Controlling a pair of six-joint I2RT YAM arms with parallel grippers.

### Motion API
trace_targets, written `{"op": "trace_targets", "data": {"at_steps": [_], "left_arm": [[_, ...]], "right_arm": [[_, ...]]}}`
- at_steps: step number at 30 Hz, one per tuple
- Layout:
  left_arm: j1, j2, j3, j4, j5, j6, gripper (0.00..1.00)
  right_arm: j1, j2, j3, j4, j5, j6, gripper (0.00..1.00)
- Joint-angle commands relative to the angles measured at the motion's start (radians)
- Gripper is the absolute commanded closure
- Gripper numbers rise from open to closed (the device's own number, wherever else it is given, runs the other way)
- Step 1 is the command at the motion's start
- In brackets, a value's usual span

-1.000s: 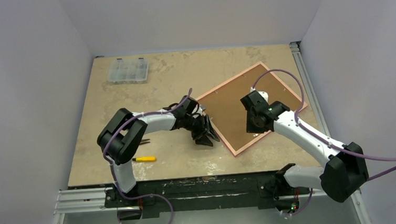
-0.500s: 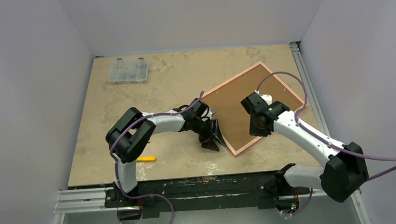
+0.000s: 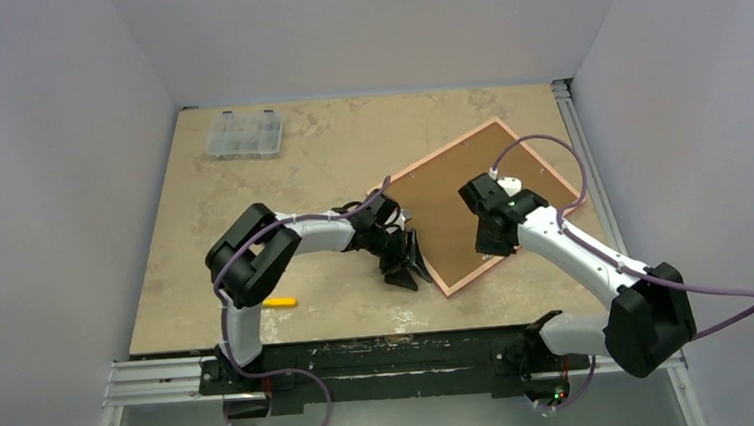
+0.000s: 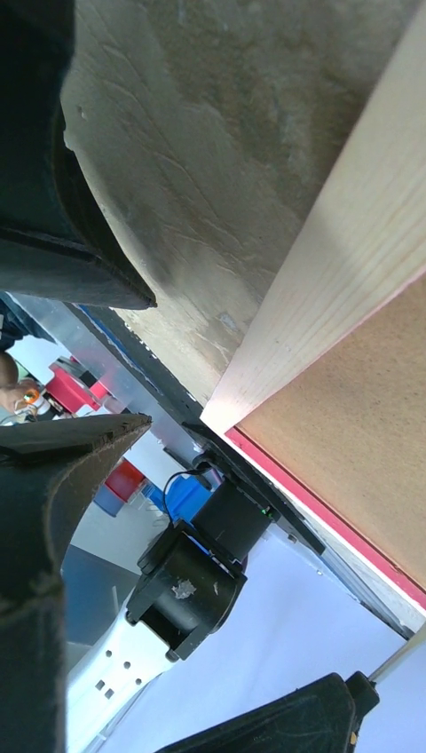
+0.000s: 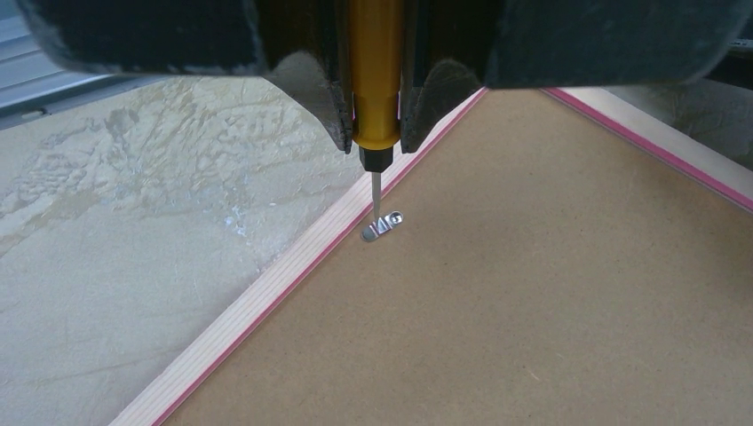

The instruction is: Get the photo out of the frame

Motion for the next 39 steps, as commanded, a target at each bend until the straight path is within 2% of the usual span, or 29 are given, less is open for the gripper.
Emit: {"op": "trace_targets", "data": {"at_steps": [1,12,23,29,35,39], "left_arm": [[-0.008,0.007,0.034,0.015,0.032,0.017,0.55],[-0.011,0.007,0.036,0.016,0.041,0.013,0.55],[-0.014,0.008,0.033,0.013,0.045,0.011,0.55],[-0.013,0.004,0.033,0.012,0.045,0.011,0.55],[-0.013,0.004,0.033,0.011,0.045,0.009,0.55],[-0.013,0.003,0.033,0.011,0.045,0.011,0.55]], "right_arm": [[-0.014,-0.005,-0.002,0.009,0.031,0.021,1.0],[-0.013,-0.022,-0.027,0.035,-0.077,-0.004,1.0],[-0.014,0.024,-0.015,-0.05,0.05,0.058,1.0],[-0.012,0.025,-0.008,-0.081,0.068,0.074,1.0],[-0.012,0.035,-0.03,-0.05,0.062,0.087,1.0],[-0.012,0.025,-0.06,0.042,0.019,0.074,1.0]]}}
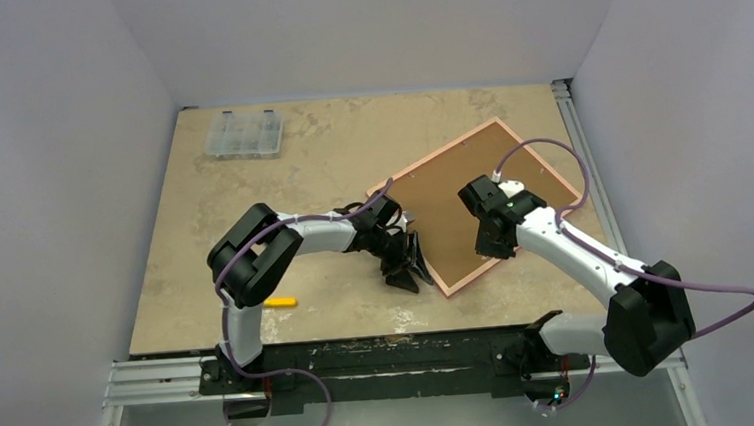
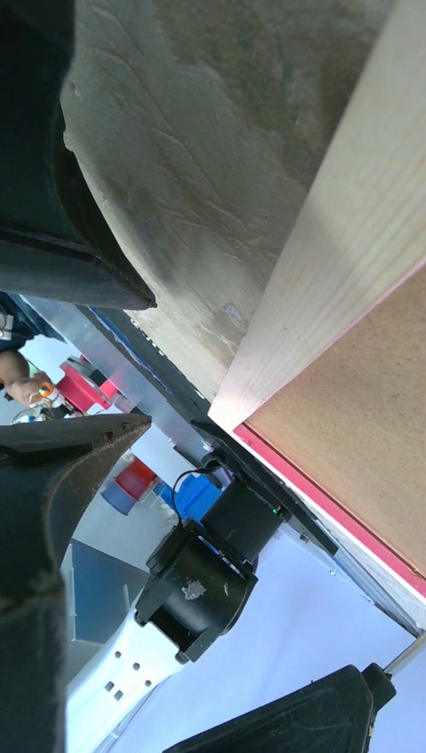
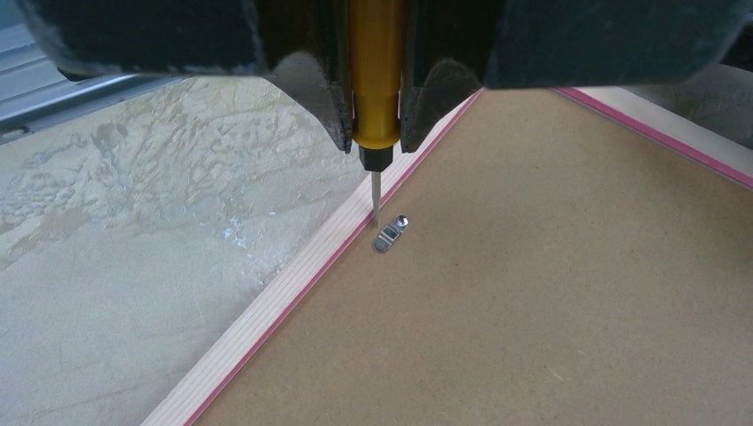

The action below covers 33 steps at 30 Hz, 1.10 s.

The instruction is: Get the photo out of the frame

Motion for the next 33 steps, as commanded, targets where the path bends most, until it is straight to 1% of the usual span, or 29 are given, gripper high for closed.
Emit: {"op": "trace_targets", "data": {"at_steps": [1,5,12,19,25,27,30,33], "left_arm": [[-0.004,-0.005,0.029,0.011,0.02,0.011,0.55],[-0.004,-0.005,0.031,0.011,0.023,0.01,0.55],[-0.004,-0.009,0.03,0.013,0.025,0.008,0.55],[-0.004,-0.011,0.029,0.014,0.027,0.007,0.56],[0.006,-0.027,0.03,0.017,0.038,0.009,0.55],[0.024,-0.062,0.008,0.05,0.03,0.008,0.53],[0.06,-0.148,-0.051,0.117,-0.01,0.005,0.46],[0.082,-0.199,-0.038,0.073,-0.05,0.06,0.39]], "right_arm": [[-0.003,0.01,-0.046,0.059,0.02,0.012,1.0],[-0.003,-0.014,-0.051,0.099,0.052,-0.005,1.0],[-0.003,-0.028,-0.062,0.175,-0.008,-0.04,1.0],[-0.001,-0.077,-0.086,0.24,-0.054,-0.073,1.0],[0.005,-0.133,-0.074,0.222,-0.062,-0.088,1.0],[0.007,-0.167,-0.072,0.198,-0.055,-0.099,1.0],[0.007,-0.228,-0.076,0.162,-0.047,-0.116,1.0],[0.006,-0.285,-0.086,0.155,-0.056,-0.125,1.0]]}}
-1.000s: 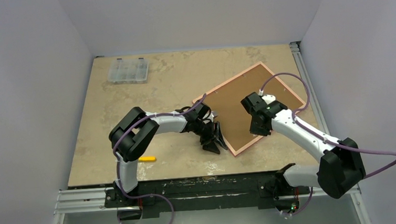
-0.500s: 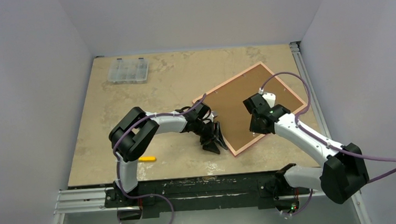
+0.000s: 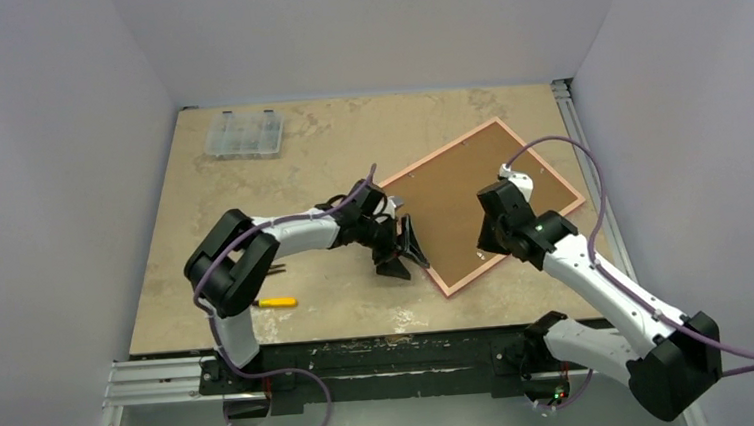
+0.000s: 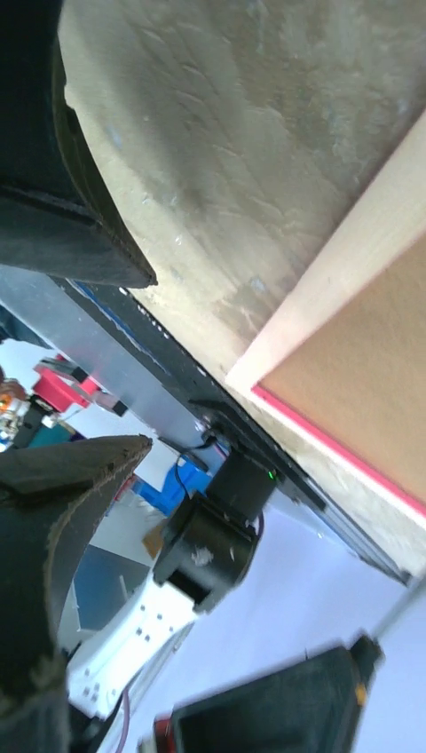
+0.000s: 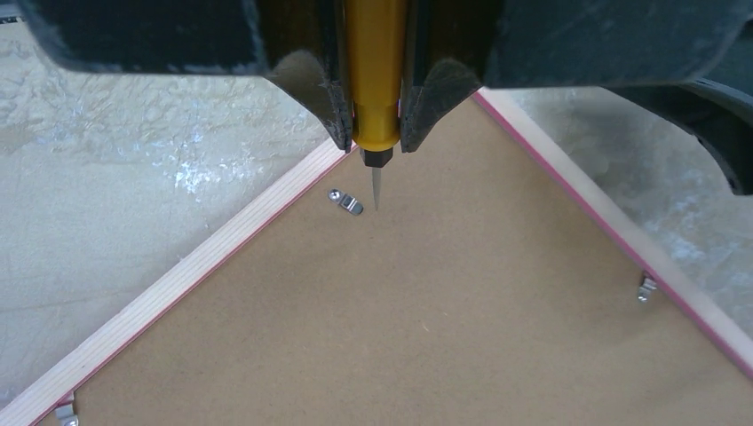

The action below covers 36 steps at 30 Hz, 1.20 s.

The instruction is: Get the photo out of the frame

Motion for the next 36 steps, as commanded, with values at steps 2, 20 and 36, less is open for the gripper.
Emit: {"op": "trace_targets", "data": {"at_steps": [2,20,36], "left_arm": [[0.04,-0.126,0.029,-0.01,-0.075,0.102,0.34],[0.126,-0.071,0.254,-0.372,-0.379,0.35,0.39],[0.165,0.214,0.626,-0.592,-0.645,0.408,0.44]], "right_arm": [[0.003,-0.105,-0.028,0.016,-0.052,-0.031,1.0],[0.044,-0.068,-0.116,0.348,-0.281,-0.141,1.0],[0.047,-0.026,-0.151,0.526,-0.348,-0.242,1.0]]}}
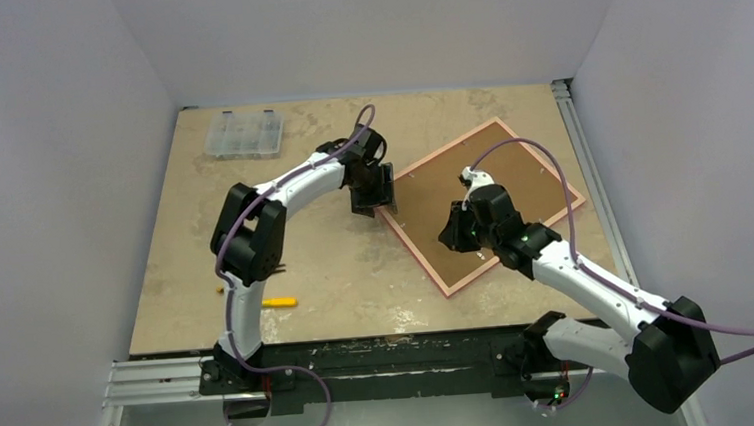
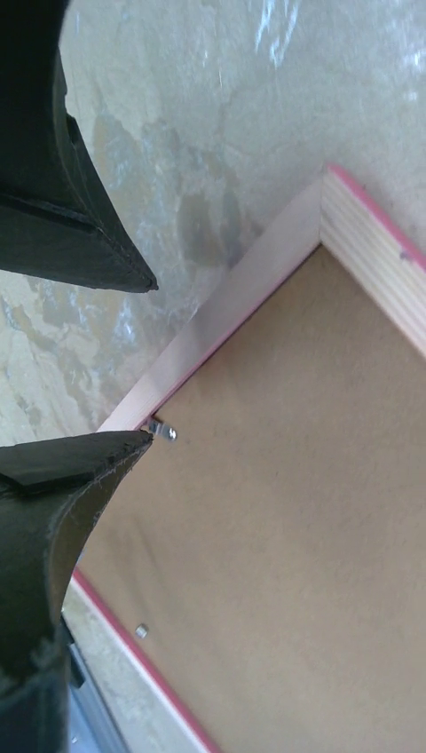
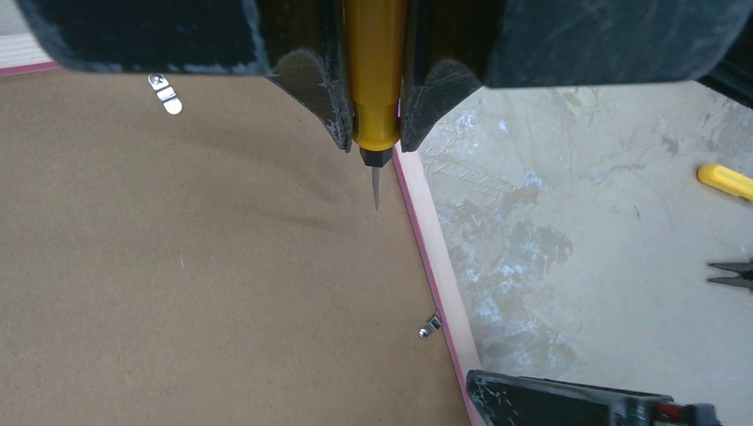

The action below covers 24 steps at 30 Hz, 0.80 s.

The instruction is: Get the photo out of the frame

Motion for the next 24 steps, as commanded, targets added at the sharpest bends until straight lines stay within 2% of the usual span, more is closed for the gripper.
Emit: {"op": "trace_targets", "data": {"at_steps": [1,10,14,18,24], "left_arm": [[0.003,0.016,0.041,-0.044,-0.116,0.003,0.44],[0.003,0.082,0.082,-0.031,-0.097,-0.001,0.39],[0.002,0.091,0.092,-0.034,-0.1,0.008,0.4],[-0.006,0.104,0.092,-0.045,-0.107,0.017,0.46],[-0.009,0.116,0.081,-0.088,-0.088,0.075,0.73]], "right_arm": [[0.006,-0.037,-0.004,0.085,-0.017,-0.032,1.0],[0.008,-0.042,-0.028,0.1,-0.031,-0.021,1.0],[0.009,-0.057,-0.057,0.117,-0.034,0.001,1.0],[0.013,-0.068,-0.077,0.13,-0.035,0.018,1.0],[0.046,-0.05,-0.071,0.109,-0.003,-0.009,1.0]]}}
